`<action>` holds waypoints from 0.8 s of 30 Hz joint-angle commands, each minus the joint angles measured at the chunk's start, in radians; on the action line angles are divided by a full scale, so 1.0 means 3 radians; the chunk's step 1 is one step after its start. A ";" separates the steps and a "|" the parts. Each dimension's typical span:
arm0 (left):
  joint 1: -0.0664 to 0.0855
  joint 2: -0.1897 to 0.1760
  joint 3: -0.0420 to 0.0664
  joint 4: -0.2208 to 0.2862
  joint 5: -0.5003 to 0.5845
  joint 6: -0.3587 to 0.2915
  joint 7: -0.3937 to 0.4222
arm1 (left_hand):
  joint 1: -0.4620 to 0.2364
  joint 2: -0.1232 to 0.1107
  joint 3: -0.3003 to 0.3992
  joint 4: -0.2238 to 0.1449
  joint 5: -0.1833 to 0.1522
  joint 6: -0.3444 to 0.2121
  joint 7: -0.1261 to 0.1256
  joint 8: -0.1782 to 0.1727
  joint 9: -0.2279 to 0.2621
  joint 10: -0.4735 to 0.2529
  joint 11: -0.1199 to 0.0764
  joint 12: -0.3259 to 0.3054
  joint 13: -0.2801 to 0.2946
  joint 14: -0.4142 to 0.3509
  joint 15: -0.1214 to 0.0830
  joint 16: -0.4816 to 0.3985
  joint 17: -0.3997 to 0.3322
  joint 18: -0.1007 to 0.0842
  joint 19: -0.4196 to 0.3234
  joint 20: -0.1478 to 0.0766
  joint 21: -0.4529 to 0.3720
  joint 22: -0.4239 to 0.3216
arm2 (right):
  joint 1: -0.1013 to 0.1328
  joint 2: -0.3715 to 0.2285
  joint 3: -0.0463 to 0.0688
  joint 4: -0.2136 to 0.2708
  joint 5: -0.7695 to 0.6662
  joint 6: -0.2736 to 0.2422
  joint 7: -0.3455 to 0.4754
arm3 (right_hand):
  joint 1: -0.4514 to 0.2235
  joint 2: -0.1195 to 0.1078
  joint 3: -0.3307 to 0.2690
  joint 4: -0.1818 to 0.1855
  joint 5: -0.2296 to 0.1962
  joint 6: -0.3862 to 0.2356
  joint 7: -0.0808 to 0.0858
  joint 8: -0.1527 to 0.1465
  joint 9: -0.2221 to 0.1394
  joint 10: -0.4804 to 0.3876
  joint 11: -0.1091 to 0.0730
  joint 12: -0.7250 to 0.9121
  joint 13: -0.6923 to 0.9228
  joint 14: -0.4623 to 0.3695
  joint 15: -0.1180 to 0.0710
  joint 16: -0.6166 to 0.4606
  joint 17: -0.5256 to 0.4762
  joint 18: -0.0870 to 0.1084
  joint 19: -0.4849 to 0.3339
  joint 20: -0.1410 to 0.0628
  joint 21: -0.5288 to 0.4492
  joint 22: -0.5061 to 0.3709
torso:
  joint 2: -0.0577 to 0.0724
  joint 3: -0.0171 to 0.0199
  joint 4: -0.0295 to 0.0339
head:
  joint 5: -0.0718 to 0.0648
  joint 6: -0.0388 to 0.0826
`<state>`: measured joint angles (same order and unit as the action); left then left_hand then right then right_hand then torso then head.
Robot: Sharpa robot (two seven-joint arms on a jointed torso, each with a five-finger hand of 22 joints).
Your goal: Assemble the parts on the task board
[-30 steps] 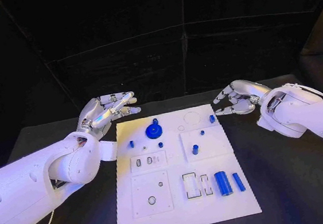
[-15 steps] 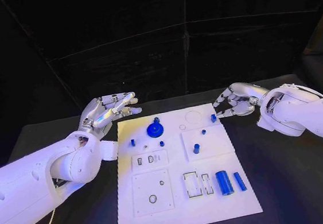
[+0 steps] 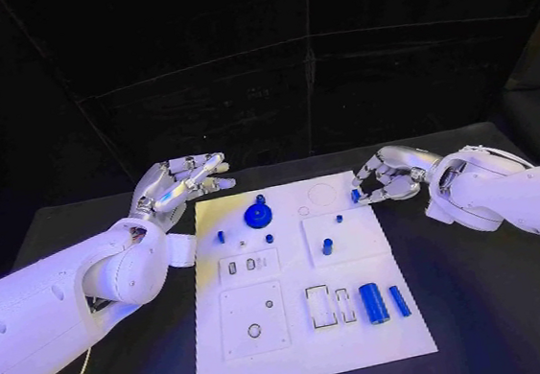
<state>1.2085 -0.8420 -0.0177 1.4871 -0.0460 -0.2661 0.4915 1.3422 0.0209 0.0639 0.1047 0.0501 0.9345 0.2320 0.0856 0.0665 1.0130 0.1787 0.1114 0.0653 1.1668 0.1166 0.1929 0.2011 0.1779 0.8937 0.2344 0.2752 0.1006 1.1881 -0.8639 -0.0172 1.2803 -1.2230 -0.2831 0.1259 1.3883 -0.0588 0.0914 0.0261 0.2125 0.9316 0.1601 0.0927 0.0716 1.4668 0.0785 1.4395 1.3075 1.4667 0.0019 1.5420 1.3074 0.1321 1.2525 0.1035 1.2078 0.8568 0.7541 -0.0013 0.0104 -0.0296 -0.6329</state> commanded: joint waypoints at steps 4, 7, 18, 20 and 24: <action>0.0005 0.0008 0.0002 -0.0001 -0.0012 0.0042 0.0010 | 0.0000 0.0041 0.0000 -0.0015 0.0010 0.0018 0.0003 -0.0013 0.0001 -0.0003 -0.0012 -0.0010 0.0000 -0.0026 0.0006 -0.0021 0.0003 0.0021 0.0019 -0.0002 -0.0019 -0.0005 | -0.0001 0.0051 0.0002 -0.0058 -0.0009 -0.0003 0.0008 | 0.0038 0.0019 0.0011 -0.0032 0.0017 0.0027 0.0010 0.0020 -0.0005 0.0026 -0.0015 0.0017 0.0429 0.0277 -0.0015 -0.0010 0.0548 -0.0005 0.0010 -0.0006 0.0025 0.0006 | 0.0001 0.0003 0.0004 | 0.0000 -0.0001; 0.0005 0.0009 0.0002 -0.0002 -0.0012 0.0042 0.0009 | 0.0000 0.0041 0.0000 -0.0015 0.0010 0.0018 0.0003 -0.0013 0.0001 -0.0003 -0.0012 -0.0010 0.0000 -0.0026 0.0006 -0.0021 0.0003 0.0021 0.0019 -0.0002 -0.0019 -0.0005 | -0.0004 0.0076 0.0002 -0.0086 -0.0009 -0.0019 -0.0001 | 0.0038 0.0033 0.0017 -0.0034 0.0015 0.0034 0.0010 0.0022 -0.0005 0.0027 -0.0014 0.0018 0.0431 0.0277 -0.0015 -0.0009 0.0550 -0.0005 0.0010 -0.0006 0.0026 0.0006 | 0.0001 0.0000 0.0005 | -0.0001 -0.0003; 0.0005 0.0010 0.0002 -0.0006 -0.0012 0.0044 0.0008 | 0.0000 0.0041 0.0000 -0.0015 0.0010 0.0018 0.0003 -0.0013 0.0001 -0.0003 -0.0012 -0.0010 0.0000 -0.0026 0.0006 -0.0021 0.0003 0.0021 0.0019 -0.0002 -0.0019 -0.0005 | -0.0007 0.0143 0.0002 -0.0171 -0.0009 0.0046 -0.0026 | 0.0033 0.0074 0.0038 -0.0049 -0.0008 0.0082 0.0004 0.0045 0.0000 0.0037 -0.0019 0.0030 0.0443 0.0280 -0.0017 -0.0006 0.0561 -0.0008 0.0018 -0.0007 0.0037 0.0022 | -0.0002 0.0000 0.0002 | 0.0023 -0.0012; 0.0005 0.0010 0.0002 -0.0006 -0.0012 0.0044 0.0009 | 0.0000 0.0041 0.0000 -0.0015 0.0010 0.0018 0.0003 -0.0013 0.0001 -0.0003 -0.0012 -0.0010 0.0000 -0.0026 0.0006 -0.0021 0.0003 0.0021 0.0019 -0.0002 -0.0019 -0.0005 | -0.0009 0.0148 0.0002 -0.0175 -0.0009 0.0060 -0.0031 | 0.0033 0.0075 0.0039 -0.0050 -0.0009 0.0085 0.0003 0.0046 0.0001 0.0038 -0.0020 0.0031 0.0444 0.0280 -0.0017 -0.0005 0.0562 -0.0008 0.0020 -0.0007 0.0038 0.0025 | -0.0002 0.0001 0.0000 | 0.0025 -0.0013; 0.0005 0.0008 0.0002 -0.0005 -0.0012 0.0042 0.0008 | 0.0000 0.0041 0.0000 -0.0015 0.0010 0.0018 0.0003 -0.0013 0.0001 -0.0003 -0.0012 -0.0010 0.0000 -0.0026 0.0006 -0.0021 0.0003 0.0021 0.0019 -0.0002 -0.0019 -0.0005 | -0.0013 0.0153 0.0002 -0.0181 -0.0009 0.0076 -0.0041 | 0.0034 0.0078 0.0042 -0.0056 -0.0012 0.0097 0.0001 0.0051 0.0002 0.0041 -0.0022 0.0034 0.0447 0.0282 -0.0019 -0.0003 0.0569 -0.0009 0.0023 -0.0008 0.0042 0.0031 | -0.0001 0.0001 -0.0004 | 0.0025 -0.0012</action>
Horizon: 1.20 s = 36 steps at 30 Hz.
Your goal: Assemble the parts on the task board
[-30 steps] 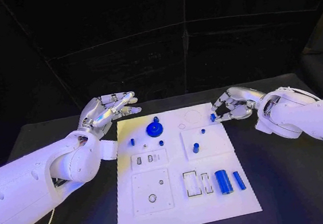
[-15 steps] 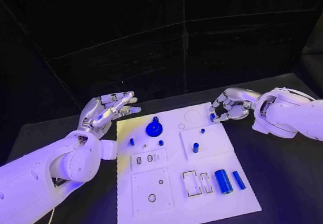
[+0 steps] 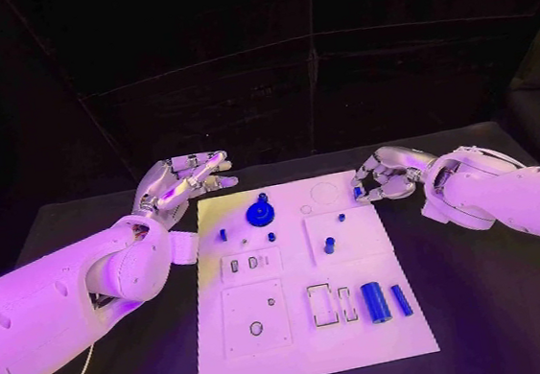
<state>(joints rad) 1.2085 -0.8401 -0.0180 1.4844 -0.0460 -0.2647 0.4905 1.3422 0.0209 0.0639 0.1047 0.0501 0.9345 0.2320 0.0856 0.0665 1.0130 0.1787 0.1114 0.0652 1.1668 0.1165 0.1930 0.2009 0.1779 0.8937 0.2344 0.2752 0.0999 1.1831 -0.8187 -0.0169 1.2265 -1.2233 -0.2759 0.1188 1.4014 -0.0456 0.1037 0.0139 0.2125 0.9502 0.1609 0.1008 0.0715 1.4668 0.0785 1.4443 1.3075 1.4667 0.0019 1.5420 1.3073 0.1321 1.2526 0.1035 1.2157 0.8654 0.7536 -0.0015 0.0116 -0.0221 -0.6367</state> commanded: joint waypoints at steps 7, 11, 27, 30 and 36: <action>0.0005 0.0001 0.0003 0.0004 -0.0012 0.0036 0.0010 | 0.0000 0.0041 0.0000 -0.0015 0.0010 0.0018 0.0003 -0.0013 0.0001 -0.0003 -0.0012 -0.0010 0.0000 -0.0026 0.0006 -0.0022 0.0004 0.0021 0.0019 -0.0002 -0.0019 -0.0003 | 0.0000 0.0014 0.0001 -0.0011 -0.0008 0.0068 -0.0031 | -0.0014 0.0041 0.0007 -0.0023 -0.0015 0.0060 -0.0007 0.0035 0.0004 0.0043 -0.0026 0.0021 0.0450 0.0282 -0.0022 -0.0003 0.0570 -0.0009 0.0024 -0.0011 0.0019 0.0005 | 0.0000 0.0001 -0.0003 | -0.0005 -0.0004; 0.0005 0.0002 0.0003 0.0002 -0.0012 0.0035 0.0010 | 0.0000 0.0041 0.0000 -0.0015 0.0010 0.0018 0.0003 -0.0013 0.0001 -0.0003 -0.0012 -0.0010 0.0000 -0.0026 0.0006 -0.0022 0.0004 0.0021 0.0019 -0.0002 -0.0019 -0.0003 | -0.0002 0.0022 0.0001 -0.0019 -0.0008 0.0074 -0.0039 | -0.0020 0.0047 0.0012 -0.0028 -0.0017 0.0082 -0.0013 0.0044 0.0005 0.0045 -0.0030 0.0023 0.0452 0.0283 -0.0025 -0.0002 0.0574 -0.0009 0.0025 -0.0013 0.0021 0.0008 | 0.0000 0.0002 -0.0003 | -0.0007 -0.0005; 0.0005 0.0003 0.0003 0.0000 -0.0012 0.0033 0.0006 | 0.0002 0.0044 0.0001 -0.0020 0.0009 0.0022 0.0004 -0.0014 0.0002 0.0002 -0.0012 -0.0011 0.0000 -0.0027 0.0006 -0.0029 0.0006 0.0021 0.0017 -0.0002 -0.0022 -0.0006 | -0.0009 0.0049 0.0001 -0.0034 -0.0008 0.0053 -0.0059 | -0.0060 0.0101 0.0053 -0.0044 -0.0037 0.0230 -0.0058 0.0097 0.0012 0.0059 -0.0068 0.0038 0.0469 0.0284 -0.0054 0.0000 0.0582 -0.0011 0.0031 -0.0036 0.0032 0.0020 | 0.0000 0.0001 -0.0001 | -0.0016 -0.0011; 0.0005 0.0003 0.0003 -0.0001 -0.0012 0.0033 0.0005 | 0.0002 0.0044 0.0001 -0.0020 0.0009 0.0022 0.0004 -0.0014 0.0002 0.0002 -0.0012 -0.0011 0.0000 -0.0027 0.0006 -0.0029 0.0006 0.0021 0.0017 -0.0002 -0.0022 -0.0006 | -0.0010 0.0052 0.0001 -0.0038 -0.0008 0.0011 -0.0070 | -0.0051 0.0155 0.0102 -0.0057 -0.0115 0.0306 -0.0087 0.0123 0.0017 0.0068 -0.0094 0.0047 0.0479 0.0286 -0.0075 0.0003 0.0591 -0.0012 0.0039 -0.0053 0.0041 0.0034 | 0.0000 0.0002 -0.0003 | -0.0014 -0.0015; 0.0005 0.0002 0.0003 0.0000 -0.0012 0.0033 0.0005 | 0.0002 0.0044 0.0001 -0.0020 0.0009 0.0022 0.0004 -0.0014 0.0002 0.0002 -0.0012 -0.0011 0.0000 -0.0027 0.0006 -0.0029 0.0006 0.0021 0.0017 -0.0002 -0.0022 -0.0006 | -0.0010 0.0045 0.0001 -0.0025 -0.0023 -0.0188 -0.0086 | 0.0010 0.0284 0.0273 -0.0122 -0.0315 0.0458 -0.0151 0.0174 0.0035 0.0091 -0.0151 0.0070 0.0505 0.0294 -0.0124 0.0014 0.0627 -0.0022 0.0068 -0.0098 0.0072 0.0088 | -0.0001 0.0002 -0.0004 | -0.0012 -0.0018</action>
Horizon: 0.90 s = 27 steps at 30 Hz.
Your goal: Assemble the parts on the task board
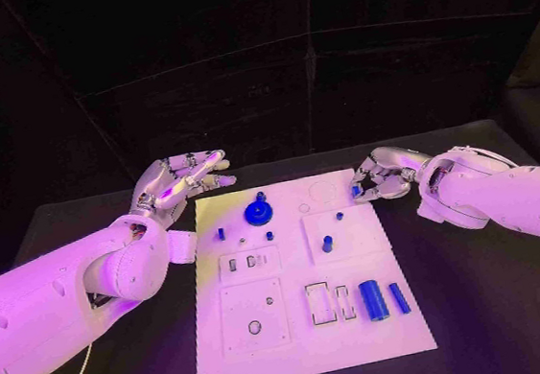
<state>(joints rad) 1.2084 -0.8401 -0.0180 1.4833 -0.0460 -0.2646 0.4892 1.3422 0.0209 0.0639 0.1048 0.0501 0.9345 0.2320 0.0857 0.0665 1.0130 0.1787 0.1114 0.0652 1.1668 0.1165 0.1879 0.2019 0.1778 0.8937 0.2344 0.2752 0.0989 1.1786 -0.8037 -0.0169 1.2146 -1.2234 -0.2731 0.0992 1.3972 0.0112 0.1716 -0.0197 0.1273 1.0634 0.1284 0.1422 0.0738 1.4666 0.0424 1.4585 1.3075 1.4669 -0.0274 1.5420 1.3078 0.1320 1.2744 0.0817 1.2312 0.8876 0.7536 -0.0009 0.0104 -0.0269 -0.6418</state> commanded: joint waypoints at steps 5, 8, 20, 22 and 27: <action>0.0004 -0.0005 0.0003 0.0005 -0.0012 0.0030 0.0008 | 0.0002 0.0044 0.0001 -0.0020 0.0009 0.0022 0.0004 -0.0014 0.0002 0.0002 -0.0012 -0.0012 0.0000 -0.0027 0.0006 -0.0012 0.0003 0.0022 0.0017 -0.0002 -0.0022 -0.0003 | 0.0005 -0.0048 0.0002 0.0096 -0.0058 -0.0348 -0.0033 | 0.0052 0.0130 0.0158 -0.0067 -0.0077 0.0110 -0.0054 0.0037 0.0030 0.0114 -0.0044 0.0047 0.0533 0.0302 -0.0043 0.0026 0.0663 -0.0030 0.0017 -0.0044 0.0043 0.0052 | -0.0003 0.0001 -0.0001 | 0.0009 -0.0003; 0.0004 -0.0011 0.0002 0.0008 -0.0012 0.0027 0.0008 | 0.0002 0.0044 0.0001 -0.0020 0.0009 0.0022 0.0004 -0.0014 0.0002 0.0002 -0.0012 -0.0012 0.0000 -0.0027 0.0006 -0.0012 0.0003 0.0022 0.0017 -0.0002 -0.0022 -0.0003 | 0.0005 -0.0096 0.0003 0.0226 -0.0068 -0.0418 -0.0082 | 0.0022 0.0113 0.0176 -0.0072 -0.0078 0.0110 -0.0052 0.0030 0.0029 0.0115 -0.0042 0.0046 0.0533 0.0302 -0.0043 0.0027 0.0665 -0.0031 0.0017 -0.0047 0.0043 0.0052 | -0.0004 -0.0001 -0.0002 | 0.0009 0.0004; 0.0005 -0.0002 0.0002 -0.0029 -0.0012 0.0025 0.0000 | -0.0003 0.0050 0.0001 -0.0021 0.0009 0.0030 0.0001 -0.0014 0.0002 0.0012 -0.0014 -0.0011 0.0001 -0.0027 0.0006 -0.0019 0.0006 0.0021 0.0015 -0.0001 -0.0026 -0.0007 | 0.0054 -0.0192 0.0007 0.0996 -0.0411 -0.0506 -0.0853 | -0.0134 0.0036 0.0215 -0.0045 -0.0235 0.0109 -0.0051 -0.0003 0.0021 0.0101 -0.0040 0.0020 0.0511 0.0298 -0.0041 0.0020 0.0648 -0.0030 0.0010 -0.0046 0.0031 0.0033 | -0.0042 -0.0017 0.0001 | 0.0026 -0.0004; 0.0005 0.0002 0.0001 -0.0039 -0.0011 0.0028 -0.0003 | -0.0003 0.0050 0.0001 -0.0021 0.0009 0.0030 0.0001 -0.0014 0.0003 0.0013 -0.0014 -0.0010 0.0001 -0.0027 0.0006 -0.0020 0.0006 0.0021 0.0014 -0.0001 -0.0026 -0.0007 | 0.0061 -0.0151 0.0007 0.1099 -0.0475 -0.0525 -0.0979 | -0.0140 0.0037 0.0224 -0.0044 -0.0228 0.0112 -0.0054 -0.0004 0.0021 0.0099 -0.0042 0.0015 0.0506 0.0296 -0.0041 0.0017 0.0640 -0.0030 0.0010 -0.0047 0.0031 0.0034 | -0.0051 -0.0020 0.0006 | 0.0032 -0.0007; 0.0005 0.0012 0.0000 -0.0064 -0.0011 0.0034 -0.0007 | -0.0007 0.0053 0.0000 -0.0021 0.0009 0.0039 -0.0003 -0.0012 0.0004 0.0025 -0.0017 -0.0007 0.0002 -0.0027 0.0005 -0.0025 0.0009 0.0022 0.0013 -0.0001 -0.0029 -0.0010 | 0.0068 0.0049 0.0007 0.1232 -0.0673 -0.0531 -0.1166 | -0.0143 0.0028 0.0237 -0.0050 -0.0217 0.0116 -0.0056 -0.0006 0.0021 0.0099 -0.0044 0.0014 0.0505 0.0295 -0.0043 0.0014 0.0633 -0.0029 0.0009 -0.0047 0.0028 0.0030 | -0.0073 -0.0027 0.0006 | 0.0082 -0.0036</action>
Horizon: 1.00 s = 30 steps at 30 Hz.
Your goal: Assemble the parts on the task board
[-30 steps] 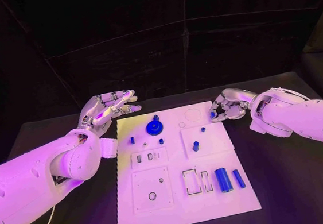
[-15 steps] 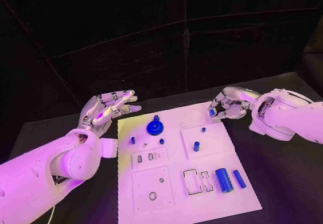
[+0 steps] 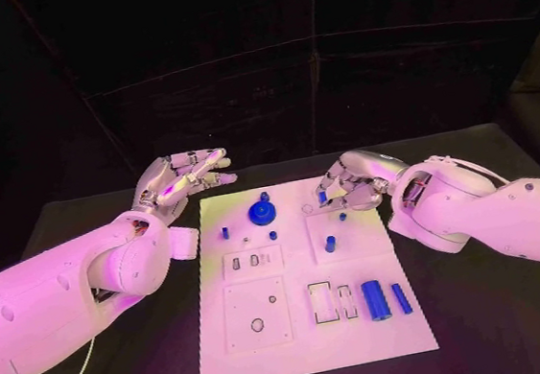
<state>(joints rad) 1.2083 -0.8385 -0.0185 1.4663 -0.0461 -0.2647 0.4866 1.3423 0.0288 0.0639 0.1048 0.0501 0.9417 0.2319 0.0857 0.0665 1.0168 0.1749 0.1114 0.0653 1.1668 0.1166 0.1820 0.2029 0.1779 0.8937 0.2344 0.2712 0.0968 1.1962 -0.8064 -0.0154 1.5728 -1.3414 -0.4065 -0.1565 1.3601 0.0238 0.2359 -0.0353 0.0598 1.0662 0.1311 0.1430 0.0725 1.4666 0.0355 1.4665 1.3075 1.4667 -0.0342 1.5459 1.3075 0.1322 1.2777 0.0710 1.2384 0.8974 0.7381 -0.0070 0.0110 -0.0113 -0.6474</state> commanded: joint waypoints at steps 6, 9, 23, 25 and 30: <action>0.0006 0.0030 0.0001 -0.0034 -0.0011 0.0037 0.0001 | -0.0010 0.0028 0.0000 -0.0021 0.0009 0.0020 -0.0004 -0.0010 0.0004 0.0018 -0.0006 -0.0006 0.0003 -0.0026 0.0005 -0.0007 0.0007 0.0021 0.0012 -0.0001 -0.0016 -0.0004 | 0.0007 0.0403 -0.0001 0.0006 -0.0414 0.0000 -0.0493 | -0.0018 -0.0017 0.0038 -0.0005 0.0013 0.0112 -0.0068 -0.0009 0.0026 0.0097 -0.0024 -0.0016 0.0503 0.0292 -0.0022 -0.0004 0.0618 -0.0029 -0.0003 -0.0013 0.0003 -0.0003 | -0.0038 -0.0017 0.0023 | 0.0064 -0.0031; 0.0007 0.0040 0.0001 -0.0040 -0.0011 0.0033 0.0002 | -0.0010 0.0028 0.0000 -0.0021 0.0009 0.0020 -0.0004 -0.0010 0.0004 0.0018 -0.0006 -0.0006 0.0003 -0.0026 0.0005 -0.0007 0.0007 0.0021 0.0012 -0.0001 -0.0016 -0.0004 | -0.0003 0.0541 -0.0002 -0.0042 -0.0436 0.0040 -0.0559 | -0.0018 -0.0016 0.0047 -0.0008 0.0015 0.0114 -0.0068 -0.0010 0.0026 0.0097 -0.0024 -0.0016 0.0503 0.0291 -0.0023 -0.0007 0.0612 -0.0028 -0.0006 -0.0013 0.0000 -0.0009 | -0.0046 -0.0022 0.0026 | 0.0085 -0.0038; 0.0008 0.0087 0.0001 -0.0066 -0.0011 0.0022 -0.0002 | -0.0011 0.0030 0.0000 -0.0021 0.0008 0.0025 -0.0006 -0.0009 0.0005 0.0024 -0.0008 -0.0004 0.0003 -0.0025 0.0004 -0.0009 0.0008 0.0022 0.0012 -0.0001 -0.0017 -0.0005 | -0.0122 0.0906 -0.0079 -0.0231 -0.0559 0.0171 -0.0624 | -0.0060 -0.0052 0.0059 -0.0004 0.0020 0.0109 -0.0062 -0.0023 0.0023 0.0096 -0.0020 -0.0020 0.0502 0.0288 -0.0021 -0.0012 0.0599 -0.0026 -0.0013 -0.0014 -0.0011 -0.0025 | -0.0040 -0.0018 0.0024 | 0.0147 -0.0083; 0.0008 0.0092 0.0001 -0.0071 -0.0011 0.0021 -0.0002 | -0.0011 0.0030 0.0000 -0.0021 0.0008 0.0025 -0.0006 -0.0009 0.0005 0.0024 -0.0008 -0.0004 0.0003 -0.0025 0.0004 -0.0009 0.0008 0.0022 0.0012 -0.0001 -0.0017 -0.0005 | -0.0144 0.0940 -0.0088 -0.0252 -0.0590 0.0189 -0.0623 | -0.0060 -0.0052 0.0059 -0.0004 0.0021 0.0109 -0.0062 -0.0024 0.0023 0.0096 -0.0020 -0.0020 0.0501 0.0288 -0.0021 -0.0011 0.0601 -0.0026 -0.0014 -0.0014 -0.0011 -0.0026 | -0.0042 -0.0020 0.0023 | 0.0155 -0.0096; 0.0008 0.0101 0.0002 -0.0079 -0.0011 0.0020 -0.0003 | -0.0011 0.0030 0.0000 -0.0021 0.0008 0.0025 -0.0006 -0.0009 0.0005 0.0024 -0.0008 -0.0004 0.0003 -0.0025 0.0004 -0.0009 0.0008 0.0022 0.0012 -0.0001 -0.0017 -0.0005 | -0.0193 0.1000 -0.0099 -0.0294 -0.0633 0.0238 -0.0620 | -0.0062 -0.0054 0.0060 -0.0005 0.0021 0.0109 -0.0062 -0.0024 0.0023 0.0098 -0.0020 -0.0018 0.0504 0.0288 -0.0021 -0.0011 0.0601 -0.0026 -0.0014 -0.0014 -0.0012 -0.0027 | -0.0041 -0.0018 0.0027 | 0.0159 -0.0114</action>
<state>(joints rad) 1.2089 -0.8097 -0.0189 1.4427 -0.0462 -0.2646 0.4832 1.3424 0.0288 0.0639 0.1048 0.0501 0.9417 0.2319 0.0857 0.0665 1.0167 0.1750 0.1115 0.0652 1.1668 0.1165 0.1820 0.2038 0.1779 0.8937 0.2344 0.2713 0.0963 1.1382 -0.5082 -0.0452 1.4866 -1.4999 -0.3593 -0.3356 1.3483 0.0117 0.2502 -0.0377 0.0625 1.0707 0.1338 0.1304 0.0732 1.4666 0.0357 1.4665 1.3075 1.4667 -0.0340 1.5458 1.3074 0.1322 1.2777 0.0710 1.2383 0.8906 0.7253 -0.0130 0.0188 0.0353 -0.6796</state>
